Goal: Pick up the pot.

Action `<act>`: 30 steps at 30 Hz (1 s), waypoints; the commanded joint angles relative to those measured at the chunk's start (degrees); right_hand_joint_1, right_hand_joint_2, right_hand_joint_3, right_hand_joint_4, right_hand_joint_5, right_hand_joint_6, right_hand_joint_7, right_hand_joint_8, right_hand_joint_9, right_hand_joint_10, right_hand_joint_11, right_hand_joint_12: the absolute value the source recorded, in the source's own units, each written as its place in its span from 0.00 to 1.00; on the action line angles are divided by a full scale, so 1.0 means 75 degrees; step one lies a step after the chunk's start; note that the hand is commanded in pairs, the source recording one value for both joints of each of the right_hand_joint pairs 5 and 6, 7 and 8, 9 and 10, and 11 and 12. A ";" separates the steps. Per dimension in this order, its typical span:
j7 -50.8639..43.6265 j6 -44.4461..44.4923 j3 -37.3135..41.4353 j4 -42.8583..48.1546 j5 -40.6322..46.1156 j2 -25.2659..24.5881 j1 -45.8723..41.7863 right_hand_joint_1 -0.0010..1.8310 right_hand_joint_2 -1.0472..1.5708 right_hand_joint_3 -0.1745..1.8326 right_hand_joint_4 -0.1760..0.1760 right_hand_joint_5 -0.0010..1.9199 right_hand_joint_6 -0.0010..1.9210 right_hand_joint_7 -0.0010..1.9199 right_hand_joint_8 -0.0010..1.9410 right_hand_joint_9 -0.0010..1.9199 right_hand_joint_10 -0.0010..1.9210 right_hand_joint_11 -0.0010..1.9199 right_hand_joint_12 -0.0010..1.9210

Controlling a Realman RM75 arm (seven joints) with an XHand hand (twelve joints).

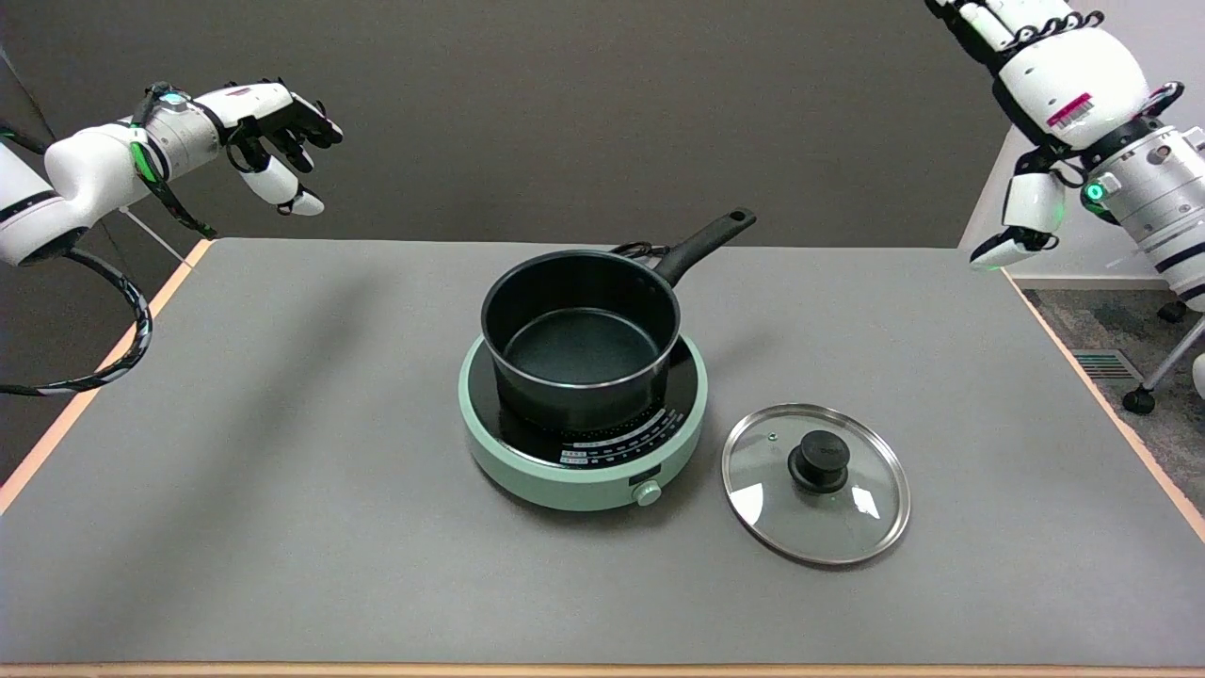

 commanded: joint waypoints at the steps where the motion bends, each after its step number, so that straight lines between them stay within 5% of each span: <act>1: 0.0093 -0.1121 -0.0412 0.0489 0.1018 0.0177 0.0259 0.69 0.03 0.62 0.65 0.00 0.00 0.00 0.00 0.00 0.00 0.00 0.00; 14: -0.2075 -0.2200 0.0496 0.1414 0.3648 0.0173 0.0412 0.70 0.00 0.61 0.76 0.00 0.00 0.00 0.00 0.00 0.00 0.00 0.00; 22: -0.3125 -0.2933 0.0981 0.1707 0.3995 0.0249 0.0482 0.70 0.00 0.58 0.77 0.00 0.00 0.00 0.00 0.00 0.00 0.00 0.00; 30: -0.3173 -0.2792 -0.1715 0.1273 0.4577 0.0674 0.2849 0.70 0.00 0.58 0.77 0.00 0.00 0.00 0.00 0.00 0.00 0.00 0.00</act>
